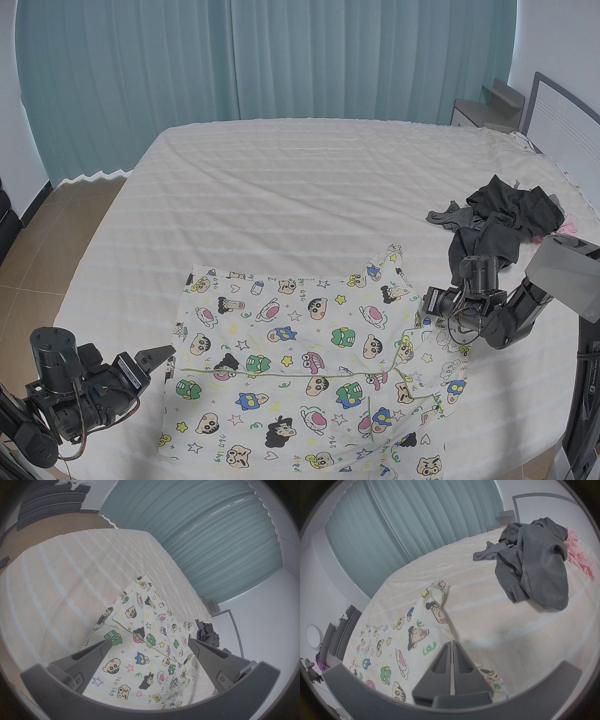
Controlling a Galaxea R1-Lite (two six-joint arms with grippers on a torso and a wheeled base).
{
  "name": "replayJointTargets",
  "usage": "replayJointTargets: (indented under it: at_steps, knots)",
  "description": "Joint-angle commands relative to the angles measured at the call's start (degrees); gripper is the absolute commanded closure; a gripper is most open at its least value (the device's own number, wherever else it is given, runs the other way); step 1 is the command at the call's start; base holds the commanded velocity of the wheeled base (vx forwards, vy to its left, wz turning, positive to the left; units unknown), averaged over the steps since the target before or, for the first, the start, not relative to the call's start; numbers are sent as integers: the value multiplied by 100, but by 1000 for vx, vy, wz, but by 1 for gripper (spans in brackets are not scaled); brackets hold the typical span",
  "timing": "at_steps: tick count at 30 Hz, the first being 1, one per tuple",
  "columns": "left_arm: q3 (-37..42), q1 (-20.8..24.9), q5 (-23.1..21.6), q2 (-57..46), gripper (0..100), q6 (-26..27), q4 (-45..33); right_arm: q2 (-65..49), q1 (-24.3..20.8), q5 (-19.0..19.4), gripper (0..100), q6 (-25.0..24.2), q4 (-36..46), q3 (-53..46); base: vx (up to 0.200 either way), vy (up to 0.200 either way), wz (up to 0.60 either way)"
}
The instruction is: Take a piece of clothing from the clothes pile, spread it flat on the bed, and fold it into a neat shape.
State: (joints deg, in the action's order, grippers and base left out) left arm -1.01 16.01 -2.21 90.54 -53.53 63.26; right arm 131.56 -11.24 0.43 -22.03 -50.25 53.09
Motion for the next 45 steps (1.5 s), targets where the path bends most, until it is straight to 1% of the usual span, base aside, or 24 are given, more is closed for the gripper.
replayJointTargets:
  at_steps: [1, 3, 6, 8, 11, 12, 13, 14, 15, 17, 21, 22, 23, 26, 29, 32, 34, 37, 38, 39, 42, 43, 45]
  knots:
    - [40, -1, 1, -1, 0, 0, 2, 45, 17, 1, 100, 6, -11, -141, 0, 0, 0]
    - [31, -1, 1, -1, 0, 0, 2, 45, 17, 1, 100, 6, -11, -150, 0, 0, 0]
    - [31, 8, 1, -1, 0, 18, 11, -166, 25, -69, 100, -47, -248, -273, 0, 0, 0]
    - [40, 8, -8, -10, 0, 9, 2, -473, 8, -78, 100, -74, -451, -598, 0, 0, 0]
    - [40, 52, -34, -10, 0, -8, -6, -1054, -71, -43, 100, -144, -679, -1345, 0, 0, 0]
    - [40, 122, -34, -1, 0, -17, 2, -1256, -159, -25, 0, -188, -723, -1653, 0, 0, 0]
    - [40, 184, -25, -1, 0, -17, -6, -1423, -238, -25, 0, -223, -758, -1925, 0, 0, 0]
    - [40, 192, -25, -1, 0, -17, -6, -1449, -247, -25, 0, -232, -767, -1960, 0, 0, 0]
    - [48, 289, -8, -1, 0, -17, -6, -1642, -326, -34, 0, -276, -829, -2294, 0, 0, 0]
    - [57, 491, 36, -10, 0, -44, -15, -2038, -537, -175, 0, -328, -1013, -3059, 0, 0, 0]
    - [57, 535, 62, -36, 0, -175, -15, -2513, -818, -632, 0, -381, -1470, -4140, 0, 0, 0]
    - [57, 535, 71, -36, 0, -175, -15, -2530, -827, -649, 0, -381, -1497, -4175, 0, 0, 0]
    - [57, 535, 71, -19, 0, -175, -24, -2653, -898, -860, 0, -416, -1804, -4571, 0, 0, 0]
    - [57, 544, 71, 16, 0, -193, -24, -2644, -898, -1001, 0, -478, -2305, -5072, 0, 0, 0]
    - [57, 544, 71, 87, 0, -193, -42, -2600, -941, -1036, 0, -618, -2560, -5309, -200, 0, 0]
    - [57, 544, 133, 262, 0, -175, -112, -2653, -1091, -1247, 0, -1093, -2595, -5309, -200, 0, 0]
    - [57, 605, 440, 473, 0, -140, -209, -2583, -1188, -1343, 0, -1304, -2595, -5309, -200, 0, 0]
    - [48, 878, 959, 966, 0, -158, -191, -2486, -1258, -1370, 0, -1401, -2551, -5309, -200, 0, 0]
    - [48, 878, 959, 966, 0, -158, -191, -2486, -1258, -1370, 0, -1401, -2551, -5309, -200, 0, 0]
    - [48, 1098, 1126, 1229, 0, -211, -182, -2381, -1311, -1352, 0, -1418, -2525, -5309, -200, 0, 0]
    - [48, 1221, 1144, 1370, 0, -255, -173, -2196, -1363, -1405, 0, -1480, -2525, -5309, -200, 0, 0]
    - [48, 1265, 1152, 1423, 0, -334, -173, -2126, -1407, -1519, 0, -1629, -2516, -5309, -200, 0, 0]
    - [57, 1265, 1161, 1431, 0, -351, -182, -2091, -1442, -1537, 0, -1743, -2472, -5309, -200, 0, 0]
